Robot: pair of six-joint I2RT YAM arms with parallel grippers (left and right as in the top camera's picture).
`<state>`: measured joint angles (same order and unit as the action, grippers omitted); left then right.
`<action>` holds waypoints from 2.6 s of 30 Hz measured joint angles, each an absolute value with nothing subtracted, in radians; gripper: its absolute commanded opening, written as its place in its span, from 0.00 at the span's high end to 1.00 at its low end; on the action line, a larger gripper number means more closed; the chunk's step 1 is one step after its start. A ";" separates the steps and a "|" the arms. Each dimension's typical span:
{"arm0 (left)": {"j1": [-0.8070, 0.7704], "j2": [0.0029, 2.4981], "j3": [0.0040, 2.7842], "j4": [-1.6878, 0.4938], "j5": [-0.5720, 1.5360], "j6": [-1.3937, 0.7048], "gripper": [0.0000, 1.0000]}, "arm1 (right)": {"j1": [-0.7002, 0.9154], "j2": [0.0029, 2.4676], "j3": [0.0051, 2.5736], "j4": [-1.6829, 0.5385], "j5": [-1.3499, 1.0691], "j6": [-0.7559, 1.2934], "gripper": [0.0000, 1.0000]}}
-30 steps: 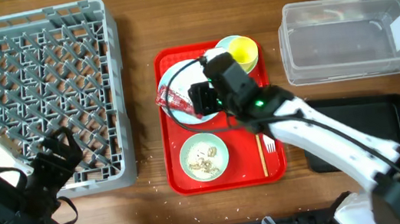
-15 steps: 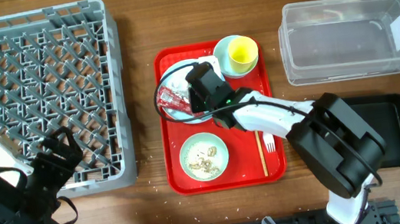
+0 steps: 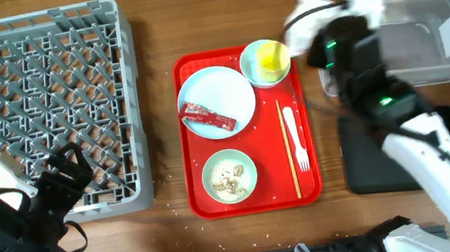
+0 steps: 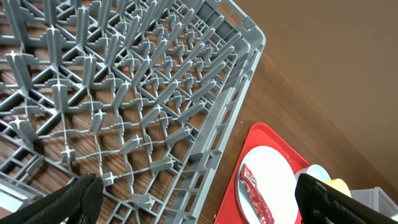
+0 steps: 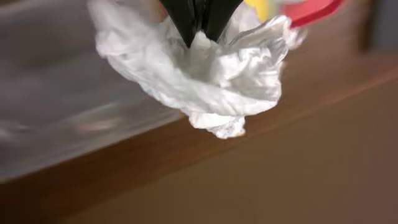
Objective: Sort waste into correct bins and load items into the dishwasher rack
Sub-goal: 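Grasp the white tissue on the plate with the right gripper and lift, then drop the tissue into the clear plastic bin, then grasp the red sauce packet on the white plate with the right gripper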
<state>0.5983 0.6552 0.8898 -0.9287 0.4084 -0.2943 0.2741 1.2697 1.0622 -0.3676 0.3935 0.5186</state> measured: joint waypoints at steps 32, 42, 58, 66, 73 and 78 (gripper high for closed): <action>0.599 0.655 0.890 -0.929 0.408 -0.294 0.00 | 0.736 1.728 1.035 -0.174 -0.164 0.140 0.12; 0.598 0.655 0.890 -0.928 0.408 -0.294 0.00 | 0.741 1.906 1.036 -0.111 0.005 0.073 0.41; 0.598 0.655 0.890 -0.928 0.408 -0.294 0.00 | 0.741 1.778 1.058 -0.197 -0.022 0.184 0.23; 0.599 0.655 0.890 -0.928 0.408 -0.294 0.00 | 0.740 1.772 1.073 0.033 0.190 0.367 0.40; 0.599 0.655 0.890 -0.929 0.408 -0.294 0.00 | 0.728 1.977 1.073 0.083 0.252 0.427 0.46; 0.599 0.655 0.890 -0.928 0.408 -0.294 0.00 | 0.728 1.980 1.073 0.091 0.168 0.406 0.47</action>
<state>0.5987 0.6552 0.8898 -0.9283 0.4084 -0.2943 0.7277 1.9804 1.0729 0.0914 0.1680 0.4057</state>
